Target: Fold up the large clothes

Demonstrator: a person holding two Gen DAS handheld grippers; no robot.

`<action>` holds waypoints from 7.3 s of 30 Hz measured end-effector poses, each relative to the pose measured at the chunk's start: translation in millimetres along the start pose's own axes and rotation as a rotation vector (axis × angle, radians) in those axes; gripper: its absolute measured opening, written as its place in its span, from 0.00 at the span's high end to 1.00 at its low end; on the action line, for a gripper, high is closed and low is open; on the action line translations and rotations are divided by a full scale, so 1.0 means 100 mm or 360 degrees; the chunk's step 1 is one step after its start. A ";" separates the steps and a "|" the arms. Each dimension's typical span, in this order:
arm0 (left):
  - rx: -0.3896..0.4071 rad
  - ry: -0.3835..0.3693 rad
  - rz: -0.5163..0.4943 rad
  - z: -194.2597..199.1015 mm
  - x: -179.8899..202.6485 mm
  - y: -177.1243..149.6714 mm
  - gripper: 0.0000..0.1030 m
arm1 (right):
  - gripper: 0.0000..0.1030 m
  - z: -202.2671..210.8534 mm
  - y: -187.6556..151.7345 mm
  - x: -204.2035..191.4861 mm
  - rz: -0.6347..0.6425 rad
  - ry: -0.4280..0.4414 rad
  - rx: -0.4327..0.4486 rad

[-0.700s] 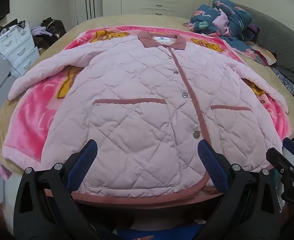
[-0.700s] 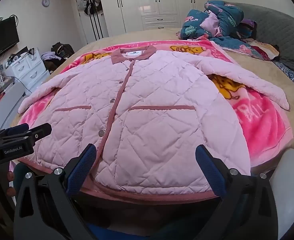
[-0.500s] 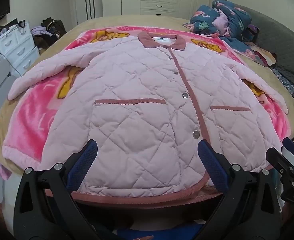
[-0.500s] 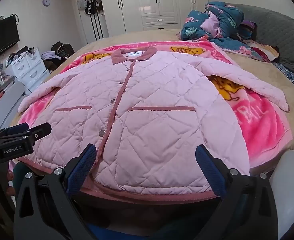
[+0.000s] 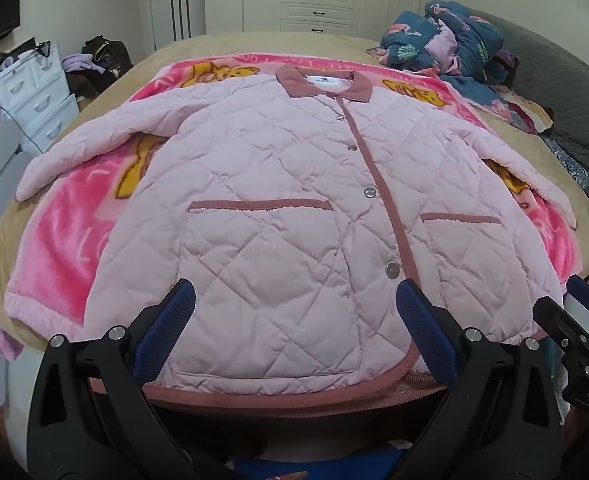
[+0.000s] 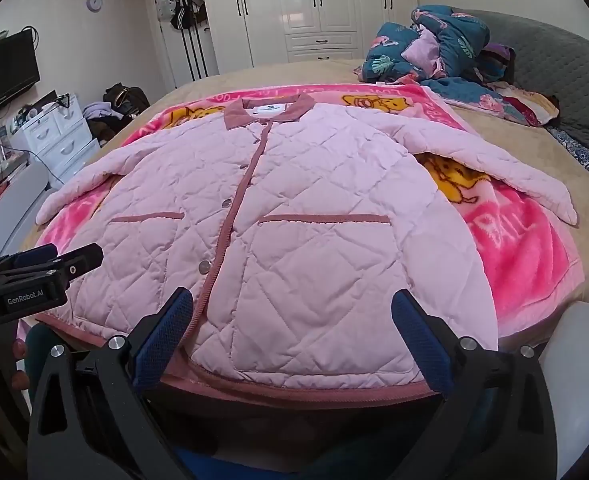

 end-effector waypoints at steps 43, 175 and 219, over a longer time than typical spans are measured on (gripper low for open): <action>-0.0011 -0.0009 0.0001 -0.02 0.02 -0.01 0.08 | 0.04 0.00 0.01 -0.02 0.0021 -0.0005 -0.0010; -0.0289 -0.0108 -0.0226 -1.82 1.90 2.40 0.08 | 0.04 -1.43 1.32 4.00 -0.1473 -0.0162 -0.0046; -0.0093 -0.0147 -0.0043 -0.90 0.90 2.99 0.08 | 0.83 -0.04 3.23 3.18 -0.0755 -0.0082 0.0682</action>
Point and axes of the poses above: each gripper's, at about its wrist camera, not at the fingertips, and z roughly against the way its jaws point, x to its right, y to its top, the point moved 7 cm from there along -z, roughly the way its jaws point, and after that the axes turned 12 degrees about -x, right-handed, at the moved point
